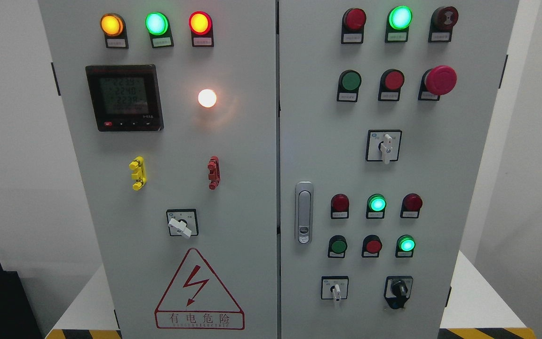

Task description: Release door handle

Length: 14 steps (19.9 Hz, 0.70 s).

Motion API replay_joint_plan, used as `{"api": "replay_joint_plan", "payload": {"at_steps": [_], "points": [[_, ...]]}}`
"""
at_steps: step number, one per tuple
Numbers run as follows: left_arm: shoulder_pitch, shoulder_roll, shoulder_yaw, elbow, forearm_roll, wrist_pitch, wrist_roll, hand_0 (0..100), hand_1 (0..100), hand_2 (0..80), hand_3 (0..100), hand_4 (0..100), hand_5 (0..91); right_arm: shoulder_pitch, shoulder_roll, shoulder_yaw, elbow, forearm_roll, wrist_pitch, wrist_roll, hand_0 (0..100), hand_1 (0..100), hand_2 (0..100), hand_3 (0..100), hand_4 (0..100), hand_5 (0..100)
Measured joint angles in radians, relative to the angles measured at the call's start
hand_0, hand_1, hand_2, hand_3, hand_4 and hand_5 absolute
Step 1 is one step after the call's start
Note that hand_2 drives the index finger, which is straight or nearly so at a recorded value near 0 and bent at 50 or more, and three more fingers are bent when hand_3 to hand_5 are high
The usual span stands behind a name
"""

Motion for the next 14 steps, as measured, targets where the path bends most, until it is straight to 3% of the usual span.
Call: {"api": "replay_joint_plan", "payload": {"at_steps": [1, 3, 6, 7, 8, 9, 11, 14], "points": [[0.0, 0.0, 0.0, 0.0, 0.0, 0.0, 0.0, 12, 39, 0.0, 0, 0, 0.0, 0.0, 0.001, 0.001, -0.001, 0.056, -0.036, -0.015, 38, 10, 0, 35, 35, 22], [0.0, 0.0, 0.0, 0.0, 0.0, 0.0, 0.0, 12, 39, 0.0, 0, 0, 0.0, -0.005, 0.003, 0.002, -0.002, 0.188, -0.108, -0.066, 38, 14, 0, 48, 50, 47], [0.0, 0.0, 0.0, 0.0, 0.0, 0.0, 0.0, 12, 39, 0.0, 0, 0, 0.0, -0.039, 0.006, 0.003, -0.003, 0.406, -0.167, -0.164, 38, 17, 0, 55, 58, 62], [0.0, 0.0, 0.0, 0.0, 0.0, 0.0, 0.0, 12, 39, 0.0, 0, 0, 0.0, -0.054, 0.008, 0.004, -0.003, 0.486, -0.177, -0.204, 37, 22, 0, 62, 64, 72], [0.0, 0.0, 0.0, 0.0, 0.0, 0.0, 0.0, 12, 39, 0.0, 0, 0, 0.0, -0.072, 0.011, 0.006, -0.003, 0.569, -0.18, -0.245, 35, 25, 0, 69, 69, 81], [0.0, 0.0, 0.0, 0.0, 0.0, 0.0, 0.0, 12, 39, 0.0, 0, 0, 0.0, -0.092, 0.015, 0.009, -0.001, 0.646, -0.182, -0.284, 34, 26, 0, 70, 69, 82], [0.0, 0.0, 0.0, 0.0, 0.0, 0.0, 0.0, 12, 39, 0.0, 0, 0, 0.0, -0.15, 0.03, 0.018, 0.01, 0.815, -0.167, -0.358, 31, 28, 0, 83, 84, 96], [0.0, 0.0, 0.0, 0.0, 0.0, 0.0, 0.0, 12, 39, 0.0, 0, 0, 0.0, -0.236, 0.049, 0.043, 0.036, 1.026, -0.097, -0.425, 29, 27, 0, 91, 90, 98]]}}
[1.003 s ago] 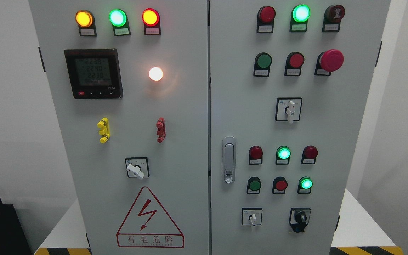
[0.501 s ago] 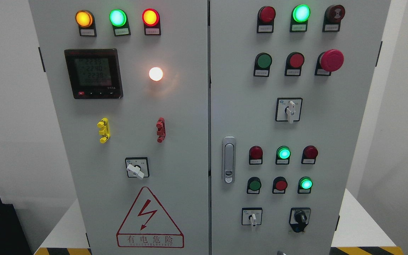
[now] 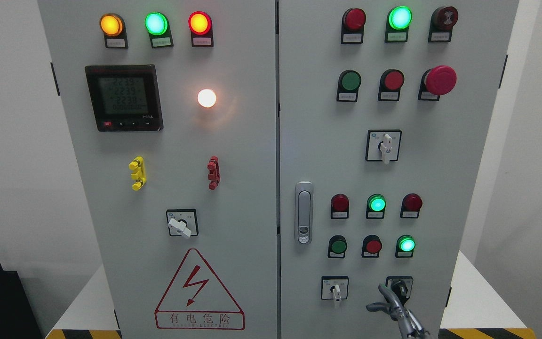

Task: Release door handle
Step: 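Reach the right hand up toward the silver flush door handle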

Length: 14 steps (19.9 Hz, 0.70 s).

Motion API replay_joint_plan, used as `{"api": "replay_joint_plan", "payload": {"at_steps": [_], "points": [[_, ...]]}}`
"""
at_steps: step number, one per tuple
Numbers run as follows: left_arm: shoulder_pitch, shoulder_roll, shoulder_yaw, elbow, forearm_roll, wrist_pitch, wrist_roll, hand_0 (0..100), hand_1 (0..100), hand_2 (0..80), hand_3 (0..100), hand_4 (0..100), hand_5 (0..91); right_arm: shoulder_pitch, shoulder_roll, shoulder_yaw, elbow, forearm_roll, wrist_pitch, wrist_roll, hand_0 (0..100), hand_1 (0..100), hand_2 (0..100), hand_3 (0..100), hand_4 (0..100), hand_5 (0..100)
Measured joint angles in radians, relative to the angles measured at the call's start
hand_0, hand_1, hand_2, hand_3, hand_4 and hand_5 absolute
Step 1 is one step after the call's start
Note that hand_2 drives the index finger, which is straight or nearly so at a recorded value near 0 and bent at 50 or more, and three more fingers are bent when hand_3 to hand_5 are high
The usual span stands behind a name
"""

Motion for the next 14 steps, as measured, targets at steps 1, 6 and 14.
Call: {"api": "replay_joint_plan", "payload": {"at_steps": [1, 6, 14], "points": [[0.0, 0.0, 0.0, 0.0, 0.0, 0.0, 0.0, 12, 39, 0.0, 0, 0, 0.0, -0.03, 0.006, 0.011, 0.01, 0.056, 0.024, -0.011, 29, 27, 0, 91, 91, 99], [0.0, 0.0, 0.0, 0.0, 0.0, 0.0, 0.0, 12, 39, 0.0, 0, 0, 0.0, -0.115, 0.026, 0.065, 0.055, 0.284, 0.121, -0.031, 28, 26, 0, 98, 93, 100], [0.0, 0.0, 0.0, 0.0, 0.0, 0.0, 0.0, 12, 39, 0.0, 0, 0, 0.0, -0.196, 0.048, 0.139, 0.119, 0.456, 0.191, 0.037, 29, 24, 0, 100, 100, 100]]}}
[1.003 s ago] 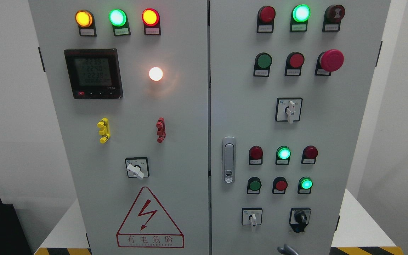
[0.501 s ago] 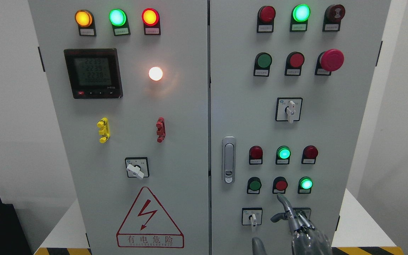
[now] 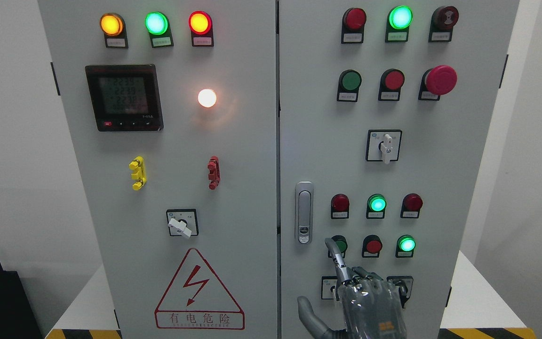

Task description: Release door handle

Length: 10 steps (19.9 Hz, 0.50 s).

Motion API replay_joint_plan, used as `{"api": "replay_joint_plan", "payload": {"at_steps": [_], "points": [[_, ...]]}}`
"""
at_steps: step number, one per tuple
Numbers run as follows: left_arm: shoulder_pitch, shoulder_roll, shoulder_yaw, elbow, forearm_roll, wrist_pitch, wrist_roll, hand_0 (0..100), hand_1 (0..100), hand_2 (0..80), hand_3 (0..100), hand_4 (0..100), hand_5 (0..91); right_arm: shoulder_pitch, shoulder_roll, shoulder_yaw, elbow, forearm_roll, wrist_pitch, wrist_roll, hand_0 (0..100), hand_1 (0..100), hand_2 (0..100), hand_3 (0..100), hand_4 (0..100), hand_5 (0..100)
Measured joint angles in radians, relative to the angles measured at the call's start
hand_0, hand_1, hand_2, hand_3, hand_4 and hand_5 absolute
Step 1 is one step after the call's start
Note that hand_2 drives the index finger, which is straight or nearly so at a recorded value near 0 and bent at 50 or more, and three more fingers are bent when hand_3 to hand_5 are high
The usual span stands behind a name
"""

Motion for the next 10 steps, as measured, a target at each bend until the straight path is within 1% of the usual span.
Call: {"api": "replay_joint_plan", "payload": {"at_steps": [5, 10], "points": [[0.0, 0.0, 0.0, 0.0, 0.0, 0.0, 0.0, 12, 39, 0.0, 0, 0, 0.0, -0.027, 0.007, 0.03, 0.028, 0.039, 0.03, 0.054, 30, 23, 0, 100, 100, 100], [0.0, 0.0, 0.0, 0.0, 0.0, 0.0, 0.0, 12, 39, 0.0, 0, 0, 0.0, -0.044, 0.012, 0.047, 0.046, 0.055, 0.041, 0.069, 31, 23, 0, 100, 100, 100]]}}
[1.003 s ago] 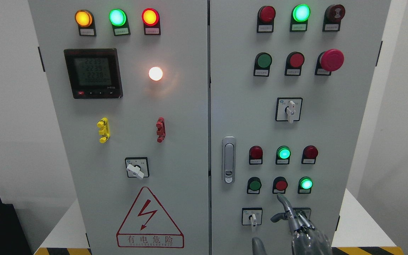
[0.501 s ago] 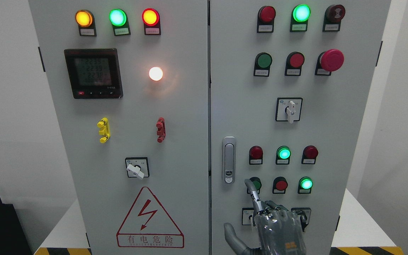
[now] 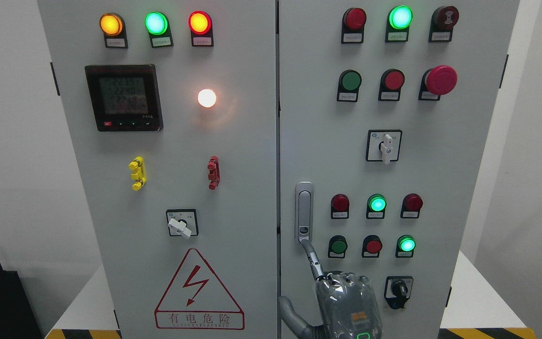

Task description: Release door handle

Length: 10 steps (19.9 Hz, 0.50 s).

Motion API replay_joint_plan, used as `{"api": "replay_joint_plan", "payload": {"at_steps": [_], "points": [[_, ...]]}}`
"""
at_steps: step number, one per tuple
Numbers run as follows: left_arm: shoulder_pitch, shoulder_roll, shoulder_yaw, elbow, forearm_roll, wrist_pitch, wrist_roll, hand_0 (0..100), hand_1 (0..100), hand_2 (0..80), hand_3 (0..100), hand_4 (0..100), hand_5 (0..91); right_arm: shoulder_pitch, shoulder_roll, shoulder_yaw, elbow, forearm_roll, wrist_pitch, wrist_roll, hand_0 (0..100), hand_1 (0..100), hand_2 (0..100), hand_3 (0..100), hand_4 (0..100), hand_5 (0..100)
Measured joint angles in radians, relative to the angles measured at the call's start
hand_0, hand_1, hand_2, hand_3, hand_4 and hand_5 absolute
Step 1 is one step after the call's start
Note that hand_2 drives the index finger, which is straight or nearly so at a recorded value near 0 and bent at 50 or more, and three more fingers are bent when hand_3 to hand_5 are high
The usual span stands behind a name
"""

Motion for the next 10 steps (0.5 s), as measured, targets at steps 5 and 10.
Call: {"api": "replay_joint_plan", "payload": {"at_steps": [5, 10], "points": [[0.0, 0.0, 0.0, 0.0, 0.0, 0.0, 0.0, 12, 39, 0.0, 0, 0, 0.0, -0.019, 0.003, 0.01, 0.015, 0.007, 0.025, 0.027, 31, 22, 0, 100, 100, 100], [0.0, 0.0, 0.0, 0.0, 0.0, 0.0, 0.0, 12, 39, 0.0, 0, 0, 0.0, -0.031, 0.005, 0.014, 0.024, 0.009, 0.046, 0.039, 31, 22, 0, 100, 100, 100]]}}
